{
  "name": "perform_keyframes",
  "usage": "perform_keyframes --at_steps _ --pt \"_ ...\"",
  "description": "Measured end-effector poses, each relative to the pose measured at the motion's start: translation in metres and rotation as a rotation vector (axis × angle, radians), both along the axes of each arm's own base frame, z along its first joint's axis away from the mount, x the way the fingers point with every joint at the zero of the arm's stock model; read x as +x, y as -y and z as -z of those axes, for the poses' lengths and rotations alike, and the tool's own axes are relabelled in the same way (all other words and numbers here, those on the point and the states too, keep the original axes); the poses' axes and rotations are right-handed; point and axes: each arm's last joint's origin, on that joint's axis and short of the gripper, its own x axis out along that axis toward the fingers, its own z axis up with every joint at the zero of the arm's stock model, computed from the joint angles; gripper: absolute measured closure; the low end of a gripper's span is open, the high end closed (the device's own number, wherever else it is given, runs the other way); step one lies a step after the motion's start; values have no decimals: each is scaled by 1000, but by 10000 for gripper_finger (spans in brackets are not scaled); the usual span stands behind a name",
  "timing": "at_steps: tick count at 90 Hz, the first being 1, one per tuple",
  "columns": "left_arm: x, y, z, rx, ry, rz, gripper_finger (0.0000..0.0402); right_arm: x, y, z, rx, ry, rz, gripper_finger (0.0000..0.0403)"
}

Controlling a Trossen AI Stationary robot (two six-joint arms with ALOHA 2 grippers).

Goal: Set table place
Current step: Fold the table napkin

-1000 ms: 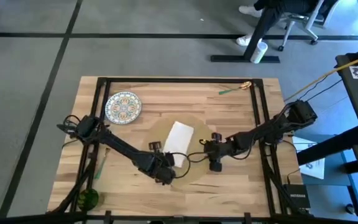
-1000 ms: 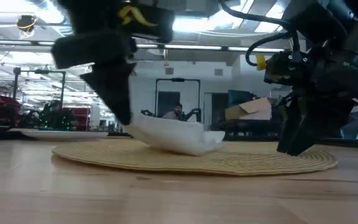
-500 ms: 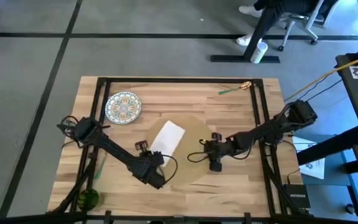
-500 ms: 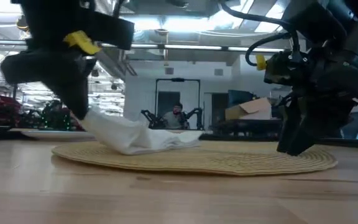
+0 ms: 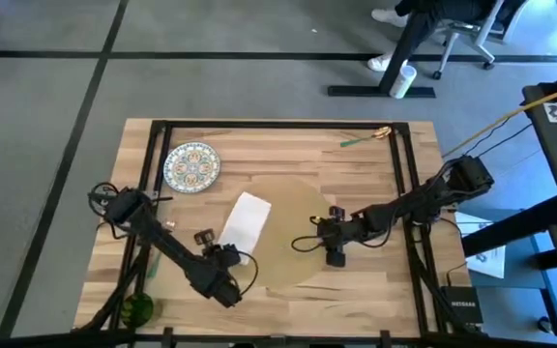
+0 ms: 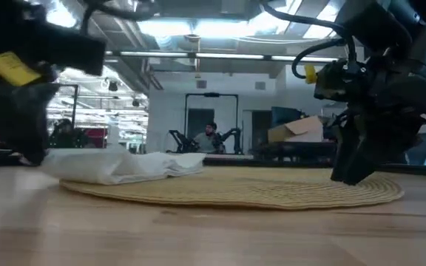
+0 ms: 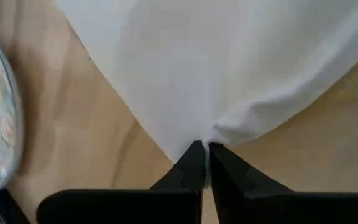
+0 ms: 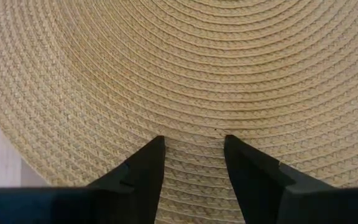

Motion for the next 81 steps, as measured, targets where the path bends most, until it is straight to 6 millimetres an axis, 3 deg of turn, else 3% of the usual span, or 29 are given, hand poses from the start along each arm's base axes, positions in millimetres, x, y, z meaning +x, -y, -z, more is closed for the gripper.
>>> perform_keyframes --at_steps 26,81 --pt "-26 21 14 -37 76 -42 401 0 0 0 9 -2 14 249" --pt "-74 60 14 -109 134 -108 401 0 -1 0 25 -7 12 249"
